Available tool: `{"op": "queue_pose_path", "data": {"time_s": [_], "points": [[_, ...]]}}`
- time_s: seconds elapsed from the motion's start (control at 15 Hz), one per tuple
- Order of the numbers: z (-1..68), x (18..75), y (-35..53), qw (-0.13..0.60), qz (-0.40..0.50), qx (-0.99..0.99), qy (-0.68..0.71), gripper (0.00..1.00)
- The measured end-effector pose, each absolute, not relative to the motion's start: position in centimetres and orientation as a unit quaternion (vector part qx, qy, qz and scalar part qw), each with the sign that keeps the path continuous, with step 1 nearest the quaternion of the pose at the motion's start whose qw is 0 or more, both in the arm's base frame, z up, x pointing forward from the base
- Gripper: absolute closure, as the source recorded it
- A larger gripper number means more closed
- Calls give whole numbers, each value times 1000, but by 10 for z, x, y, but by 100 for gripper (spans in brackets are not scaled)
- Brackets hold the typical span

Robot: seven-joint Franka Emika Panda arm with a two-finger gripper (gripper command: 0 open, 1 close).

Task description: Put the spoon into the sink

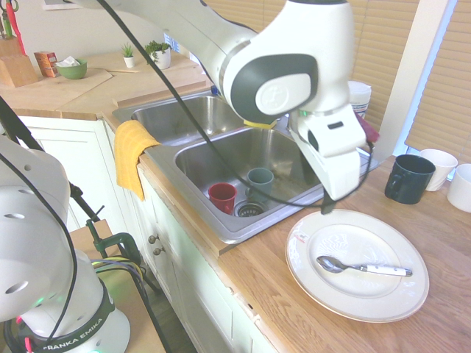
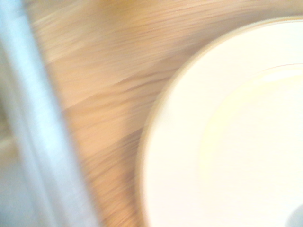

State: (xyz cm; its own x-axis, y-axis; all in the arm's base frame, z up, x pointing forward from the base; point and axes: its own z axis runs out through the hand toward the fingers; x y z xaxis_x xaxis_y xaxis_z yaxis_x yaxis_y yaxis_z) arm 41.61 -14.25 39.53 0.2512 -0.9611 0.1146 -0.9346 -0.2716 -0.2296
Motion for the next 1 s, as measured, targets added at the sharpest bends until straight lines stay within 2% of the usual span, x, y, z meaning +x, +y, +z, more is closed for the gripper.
{"op": "queue_pose_path", "data": {"time_s": [0.8, 0.87, 1.0], "points": [[355, 428, -231, 46, -118, -709, 694, 0], [352, 430, -233, 45, -118, -706, 696, 100], [348, 432, -235, 44, -118, -704, 699, 100]]}}
